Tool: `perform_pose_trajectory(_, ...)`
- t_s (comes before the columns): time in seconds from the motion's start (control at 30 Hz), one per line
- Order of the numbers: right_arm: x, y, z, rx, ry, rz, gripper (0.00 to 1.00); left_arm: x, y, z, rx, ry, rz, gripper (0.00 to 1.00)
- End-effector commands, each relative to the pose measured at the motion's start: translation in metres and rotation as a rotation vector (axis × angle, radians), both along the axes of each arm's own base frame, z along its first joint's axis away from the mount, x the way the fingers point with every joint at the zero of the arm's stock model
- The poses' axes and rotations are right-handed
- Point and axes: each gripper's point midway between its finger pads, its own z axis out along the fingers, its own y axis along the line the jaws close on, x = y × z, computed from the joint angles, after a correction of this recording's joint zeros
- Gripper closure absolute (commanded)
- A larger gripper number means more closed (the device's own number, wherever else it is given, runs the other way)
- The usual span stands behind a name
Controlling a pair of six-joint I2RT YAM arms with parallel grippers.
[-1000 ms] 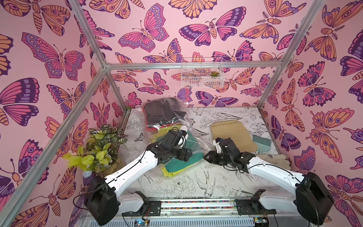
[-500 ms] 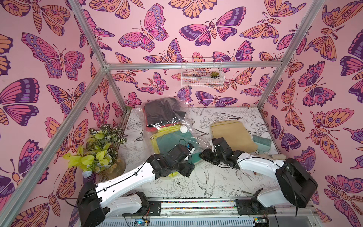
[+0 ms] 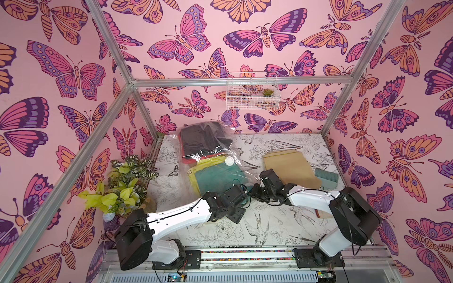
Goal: Take the trousers out of the vacuum bag
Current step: Take out the trousers from the vacuum bag.
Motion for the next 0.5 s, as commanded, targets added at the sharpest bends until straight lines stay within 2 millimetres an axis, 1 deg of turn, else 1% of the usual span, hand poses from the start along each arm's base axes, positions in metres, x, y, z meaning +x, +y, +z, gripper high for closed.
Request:
perform_pose_trajectory(0.0,0.007,0.002,0.028,0.015,-0.054,0.003,0.92,0.000,-0.006,0.006,-0.016,-0.015,0.004,0.28)
perform_pose_trajectory(0.07,0.009,-0.003,0.040,0.027,-0.067,-0.002,0.99,0.000,-0.008,0.007,-0.020,-0.017,0.001,0.28)
perform_pose_trajectory(0.1,0.011,-0.006,0.045,0.033,-0.070,-0.008,1.00,0.001,-0.008,0.007,-0.019,-0.020,0.004,0.28)
perform_pose_trajectory(0.2,0.014,-0.022,0.062,0.036,-0.086,-0.025,1.00,0.004,-0.005,0.006,0.000,-0.039,0.017,0.27)
perform_pose_trajectory(0.27,0.014,-0.032,0.072,0.042,-0.093,-0.032,1.00,0.009,-0.002,0.008,0.013,-0.065,0.036,0.21)
perform_pose_trajectory(0.33,0.014,-0.040,0.081,0.050,-0.099,-0.039,1.00,0.014,0.000,0.009,0.029,-0.091,0.046,0.19)
perform_pose_trajectory(0.4,0.013,-0.047,0.087,0.055,-0.101,-0.042,1.00,0.019,0.002,0.011,0.045,-0.116,0.060,0.16)
perform_pose_trajectory(0.47,0.011,-0.051,0.090,0.050,-0.105,-0.039,1.00,0.022,-0.001,0.014,0.043,-0.128,0.059,0.12)
